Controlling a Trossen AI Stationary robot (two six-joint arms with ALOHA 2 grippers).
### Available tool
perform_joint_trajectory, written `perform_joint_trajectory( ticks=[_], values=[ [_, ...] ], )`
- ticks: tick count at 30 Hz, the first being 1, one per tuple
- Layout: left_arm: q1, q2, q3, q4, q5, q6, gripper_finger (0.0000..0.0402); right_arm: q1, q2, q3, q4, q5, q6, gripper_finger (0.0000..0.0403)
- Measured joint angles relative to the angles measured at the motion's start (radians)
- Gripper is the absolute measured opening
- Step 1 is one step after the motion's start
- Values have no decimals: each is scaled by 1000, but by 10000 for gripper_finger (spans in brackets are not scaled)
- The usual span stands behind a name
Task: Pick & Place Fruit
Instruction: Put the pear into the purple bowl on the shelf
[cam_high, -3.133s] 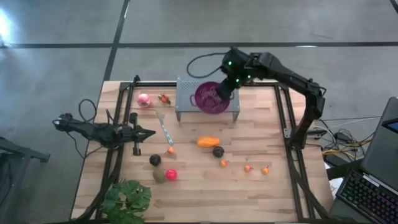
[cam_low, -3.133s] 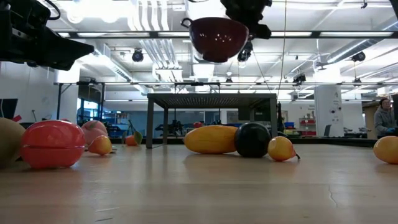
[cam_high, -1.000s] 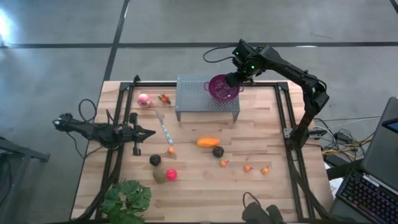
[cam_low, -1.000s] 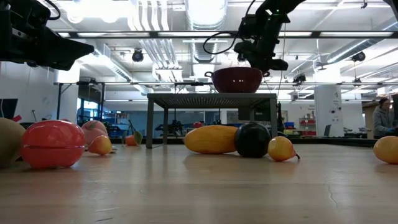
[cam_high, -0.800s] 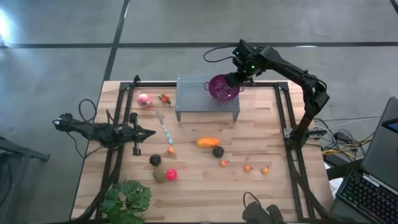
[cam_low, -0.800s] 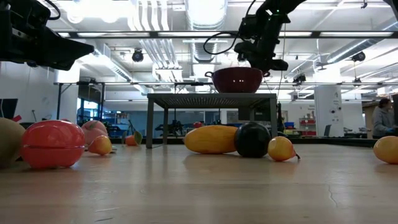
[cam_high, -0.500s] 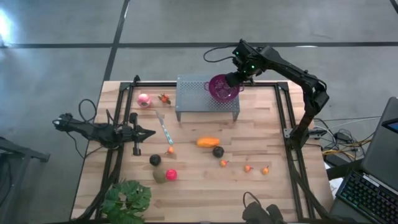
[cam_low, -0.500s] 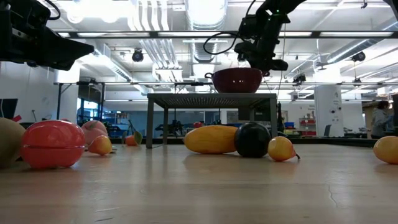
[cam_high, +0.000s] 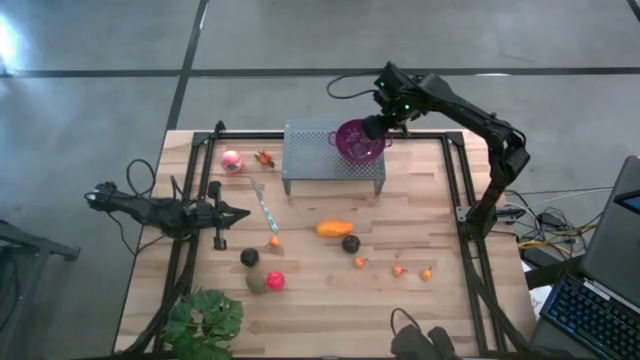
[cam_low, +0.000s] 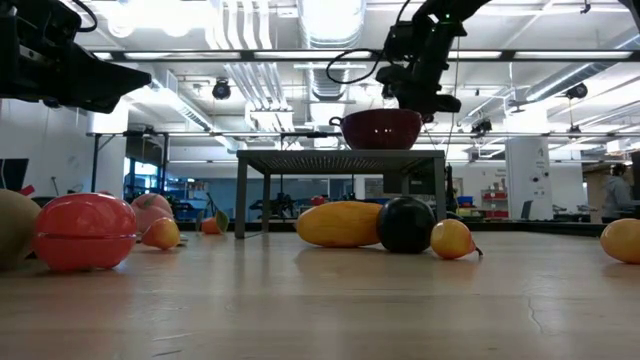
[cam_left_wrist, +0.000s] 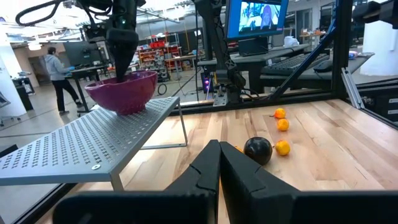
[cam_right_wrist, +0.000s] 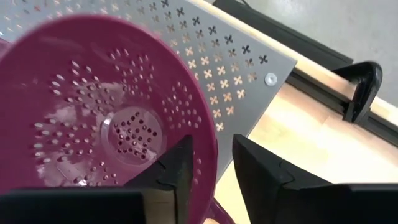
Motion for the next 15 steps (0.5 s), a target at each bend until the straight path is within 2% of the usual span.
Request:
perform_joint_trajectory(
  ticks=[9, 15],
  values=[
    [0, 0, 0, 0, 0, 0, 12, 0, -41, 27, 12, 0, -16, 139],
    [0, 0, 0, 0, 0, 0, 12, 12, -79, 93, 16, 0, -40, 137]
  ],
)
